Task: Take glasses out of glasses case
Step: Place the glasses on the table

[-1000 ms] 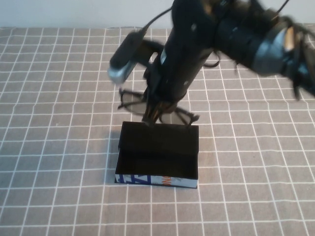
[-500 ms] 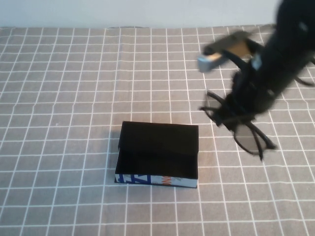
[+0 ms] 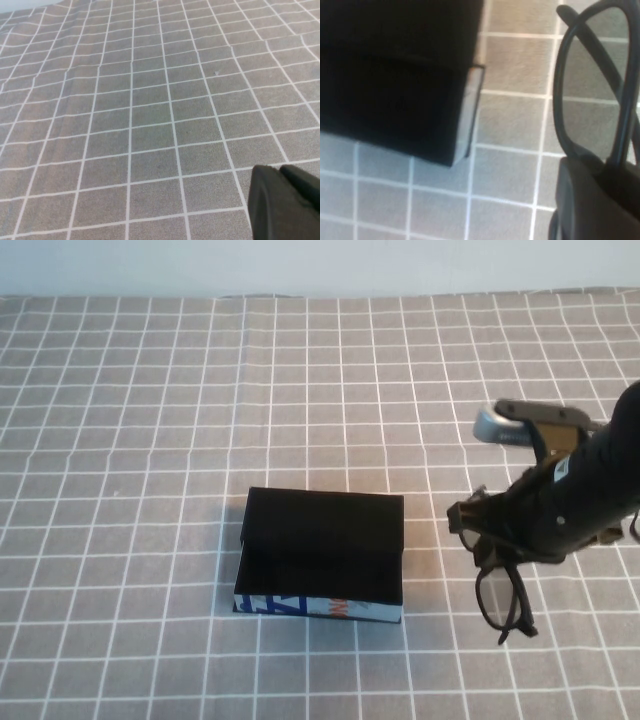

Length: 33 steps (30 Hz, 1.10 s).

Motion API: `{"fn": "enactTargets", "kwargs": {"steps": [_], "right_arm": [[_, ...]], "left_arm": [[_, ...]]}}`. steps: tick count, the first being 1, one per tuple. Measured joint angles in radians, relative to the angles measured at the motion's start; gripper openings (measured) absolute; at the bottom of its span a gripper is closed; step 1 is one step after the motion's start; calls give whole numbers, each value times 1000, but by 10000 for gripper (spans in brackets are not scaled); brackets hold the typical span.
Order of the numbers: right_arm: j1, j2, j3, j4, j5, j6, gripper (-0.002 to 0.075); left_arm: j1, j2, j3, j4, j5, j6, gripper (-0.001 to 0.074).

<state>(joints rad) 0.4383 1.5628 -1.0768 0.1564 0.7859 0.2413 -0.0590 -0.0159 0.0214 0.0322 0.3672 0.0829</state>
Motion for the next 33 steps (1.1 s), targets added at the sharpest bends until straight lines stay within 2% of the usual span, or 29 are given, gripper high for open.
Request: {"fn": "enactTargets", "kwargs": {"steps": [7, 18, 20, 25, 27, 33], "right_arm": [[-39, 104, 9, 64, -57, 15, 59], [-43, 215, 9, 98, -80, 15, 64], [-43, 216, 9, 98, -80, 15, 89], [-43, 226, 9, 76, -46, 15, 230], [-43, 224, 9, 61, -30, 15, 263], [-43, 173, 9, 14, 20, 15, 290]], "left_arm": [[0, 0, 0, 0, 0, 0, -4], [0, 0, 0, 0, 0, 0, -4], [0, 0, 0, 0, 0, 0, -4], [0, 0, 0, 0, 0, 0, -4], [0, 0, 0, 0, 0, 0, -5], [0, 0, 0, 0, 0, 0, -4]]}}
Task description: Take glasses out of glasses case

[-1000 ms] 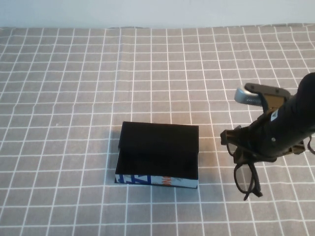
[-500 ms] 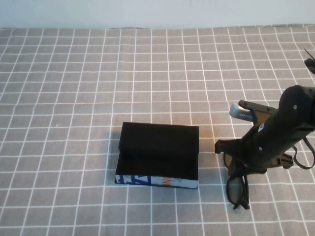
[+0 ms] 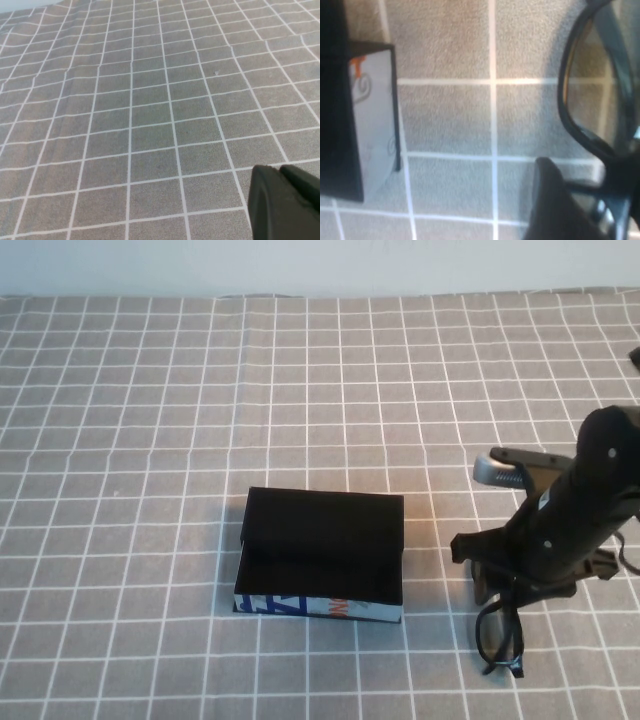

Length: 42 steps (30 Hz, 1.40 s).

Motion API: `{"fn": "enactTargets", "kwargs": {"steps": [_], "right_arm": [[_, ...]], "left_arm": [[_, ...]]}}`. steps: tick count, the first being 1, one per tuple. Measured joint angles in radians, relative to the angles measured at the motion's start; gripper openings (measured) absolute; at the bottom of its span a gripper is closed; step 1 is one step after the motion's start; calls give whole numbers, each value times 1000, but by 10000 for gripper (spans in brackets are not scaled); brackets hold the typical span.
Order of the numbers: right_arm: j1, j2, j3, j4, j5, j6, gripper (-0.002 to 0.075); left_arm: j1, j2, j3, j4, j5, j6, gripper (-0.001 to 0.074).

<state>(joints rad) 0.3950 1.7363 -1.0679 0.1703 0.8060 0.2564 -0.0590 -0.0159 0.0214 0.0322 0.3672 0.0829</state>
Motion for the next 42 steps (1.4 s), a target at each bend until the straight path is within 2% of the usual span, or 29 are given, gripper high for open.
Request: {"fn": "enactTargets", "kwargs": {"steps": [6, 8, 10, 13, 16, 23, 31, 36, 40, 42], "right_arm": [[0, -73, -2, -43, 21, 0, 292], [0, -100, -2, -58, 42, -2, 272], [0, -131, -2, -72, 69, -16, 216], [0, -210, 3, -77, 101, -43, 90], [4, -320, 32, -86, 112, -61, 15], [40, -644, 205, -86, 75, -82, -14], [41, -889, 304, -62, 198, -81, -16], [41, -954, 386, -160, 42, -81, -16], [36, -969, 515, -224, -206, -81, -16], [3, -993, 597, -227, -363, -81, -17]], "left_arm": [[0, 0, 0, 0, 0, 0, -4], [0, 0, 0, 0, 0, 0, -4], [0, 0, 0, 0, 0, 0, -4], [0, 0, 0, 0, 0, 0, -4], [0, 0, 0, 0, 0, 0, -4], [0, 0, 0, 0, 0, 0, -4], [0, 0, 0, 0, 0, 0, -4], [0, 0, 0, 0, 0, 0, -4], [0, 0, 0, 0, 0, 0, -4], [0, 0, 0, 0, 0, 0, -5]]}}
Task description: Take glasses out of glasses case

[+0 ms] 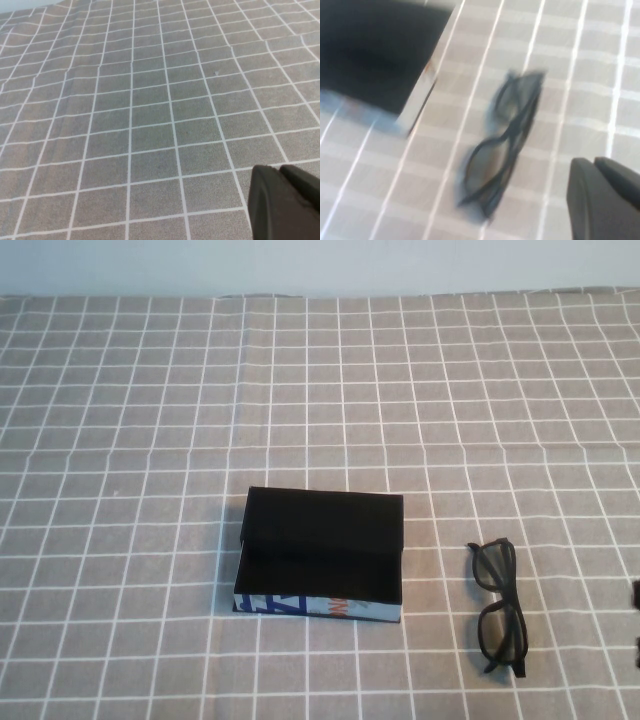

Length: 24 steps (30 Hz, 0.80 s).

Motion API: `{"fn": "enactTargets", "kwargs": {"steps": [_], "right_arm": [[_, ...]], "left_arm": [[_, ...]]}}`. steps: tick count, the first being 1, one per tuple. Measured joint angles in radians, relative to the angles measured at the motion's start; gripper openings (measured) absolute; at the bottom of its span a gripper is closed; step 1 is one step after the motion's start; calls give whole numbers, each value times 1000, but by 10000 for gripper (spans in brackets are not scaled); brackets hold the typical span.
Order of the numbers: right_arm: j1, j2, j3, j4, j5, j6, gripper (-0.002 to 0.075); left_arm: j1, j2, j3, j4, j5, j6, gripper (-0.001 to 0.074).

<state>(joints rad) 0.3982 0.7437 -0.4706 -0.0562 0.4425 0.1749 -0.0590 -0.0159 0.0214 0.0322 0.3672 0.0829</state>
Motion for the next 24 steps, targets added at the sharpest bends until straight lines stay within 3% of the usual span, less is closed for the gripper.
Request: {"fn": "enactTargets", "kwargs": {"steps": [5, 10, 19, 24], "right_arm": [[-172, -162, 254, -8, -344, 0, -18], [-296, -370, 461, -8, -523, 0, -18], [-340, -711, 498, -8, -269, 0, -18], [-340, -751, 500, -20, -140, -15, -18]], "left_arm": [[0, 0, 0, 0, 0, 0, -4], [0, 0, 0, 0, 0, 0, -4], [0, 0, 0, 0, 0, 0, -4], [0, 0, 0, 0, 0, 0, -4]]}}
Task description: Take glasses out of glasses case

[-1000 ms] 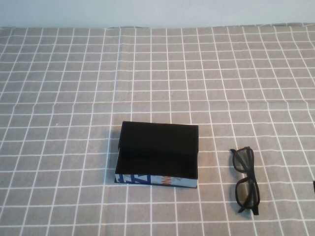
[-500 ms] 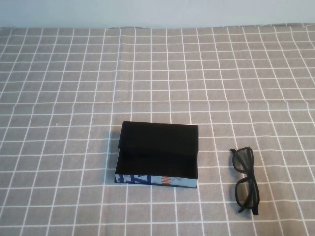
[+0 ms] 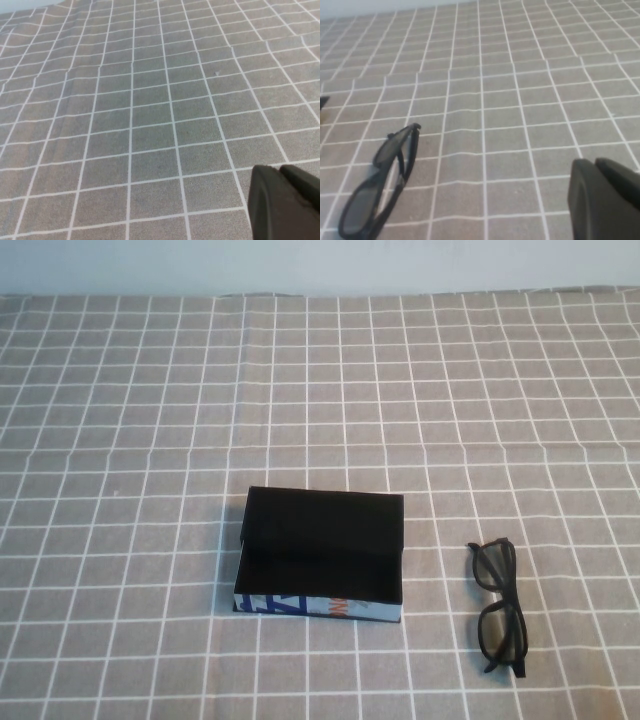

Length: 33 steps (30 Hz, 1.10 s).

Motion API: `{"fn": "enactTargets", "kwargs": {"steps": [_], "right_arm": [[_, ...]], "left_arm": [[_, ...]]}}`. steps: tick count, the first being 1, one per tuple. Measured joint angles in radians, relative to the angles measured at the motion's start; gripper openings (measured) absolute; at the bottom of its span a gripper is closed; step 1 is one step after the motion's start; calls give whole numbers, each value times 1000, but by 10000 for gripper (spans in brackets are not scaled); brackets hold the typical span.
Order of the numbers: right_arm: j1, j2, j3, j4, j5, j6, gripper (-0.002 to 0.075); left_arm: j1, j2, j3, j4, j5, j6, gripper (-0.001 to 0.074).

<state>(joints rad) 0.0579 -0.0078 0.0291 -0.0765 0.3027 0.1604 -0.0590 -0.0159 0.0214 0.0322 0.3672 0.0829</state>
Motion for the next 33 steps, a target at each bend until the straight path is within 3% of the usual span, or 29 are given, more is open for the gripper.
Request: {"fn": "enactTargets", "kwargs": {"steps": [12, 20, 33], "right_arm": [[0, 0, 0, 20, 9, -38, -18], [0, 0, 0, 131, 11, -228, -18], [0, 0, 0, 158, 11, -245, -18]], "left_arm": [[0, 0, 0, 0, 0, 0, -4], [0, 0, 0, 0, 0, 0, -4], [0, 0, 0, 0, 0, 0, -4]]}}
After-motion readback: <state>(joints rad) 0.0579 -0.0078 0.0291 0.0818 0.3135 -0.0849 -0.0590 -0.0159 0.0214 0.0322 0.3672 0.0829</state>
